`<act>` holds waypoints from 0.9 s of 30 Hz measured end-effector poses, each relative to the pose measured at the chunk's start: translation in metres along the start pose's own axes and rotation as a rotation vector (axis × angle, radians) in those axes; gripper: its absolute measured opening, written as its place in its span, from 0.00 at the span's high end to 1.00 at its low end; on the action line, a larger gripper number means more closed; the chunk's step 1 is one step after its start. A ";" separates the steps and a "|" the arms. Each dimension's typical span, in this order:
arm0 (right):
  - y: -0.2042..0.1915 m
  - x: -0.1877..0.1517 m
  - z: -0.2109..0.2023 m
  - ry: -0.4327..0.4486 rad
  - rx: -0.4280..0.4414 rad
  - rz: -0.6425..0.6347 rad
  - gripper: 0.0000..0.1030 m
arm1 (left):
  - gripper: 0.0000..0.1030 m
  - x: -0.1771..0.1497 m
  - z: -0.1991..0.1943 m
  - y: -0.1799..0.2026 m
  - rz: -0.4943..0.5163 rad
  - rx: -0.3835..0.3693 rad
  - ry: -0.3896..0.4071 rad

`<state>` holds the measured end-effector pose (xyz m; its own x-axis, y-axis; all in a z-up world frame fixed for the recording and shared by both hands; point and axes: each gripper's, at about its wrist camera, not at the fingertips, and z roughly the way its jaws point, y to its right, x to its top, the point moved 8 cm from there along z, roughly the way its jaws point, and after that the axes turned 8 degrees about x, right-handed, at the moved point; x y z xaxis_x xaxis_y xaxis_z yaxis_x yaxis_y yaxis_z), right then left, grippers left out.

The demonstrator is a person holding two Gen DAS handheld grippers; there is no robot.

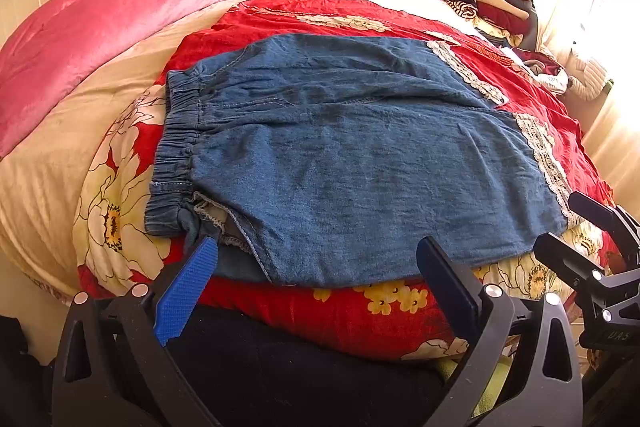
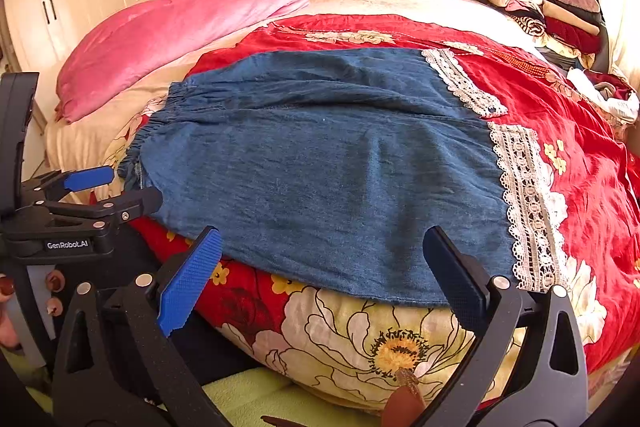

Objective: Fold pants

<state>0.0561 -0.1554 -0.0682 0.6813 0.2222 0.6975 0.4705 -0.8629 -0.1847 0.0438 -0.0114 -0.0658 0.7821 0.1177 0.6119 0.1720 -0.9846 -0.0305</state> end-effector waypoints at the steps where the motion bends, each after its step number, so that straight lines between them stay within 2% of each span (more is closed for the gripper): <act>1: 0.000 0.000 0.000 0.000 0.000 0.001 0.08 | 0.04 0.000 0.000 0.000 0.000 0.001 0.001; 27: 0.000 -0.001 0.000 -0.002 -0.001 -0.002 0.08 | 0.04 0.001 -0.002 -0.002 0.001 0.009 0.003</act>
<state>0.0556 -0.1554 -0.0693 0.6815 0.2245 0.6965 0.4709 -0.8631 -0.1826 0.0432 -0.0092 -0.0635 0.7805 0.1165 0.6142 0.1765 -0.9836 -0.0378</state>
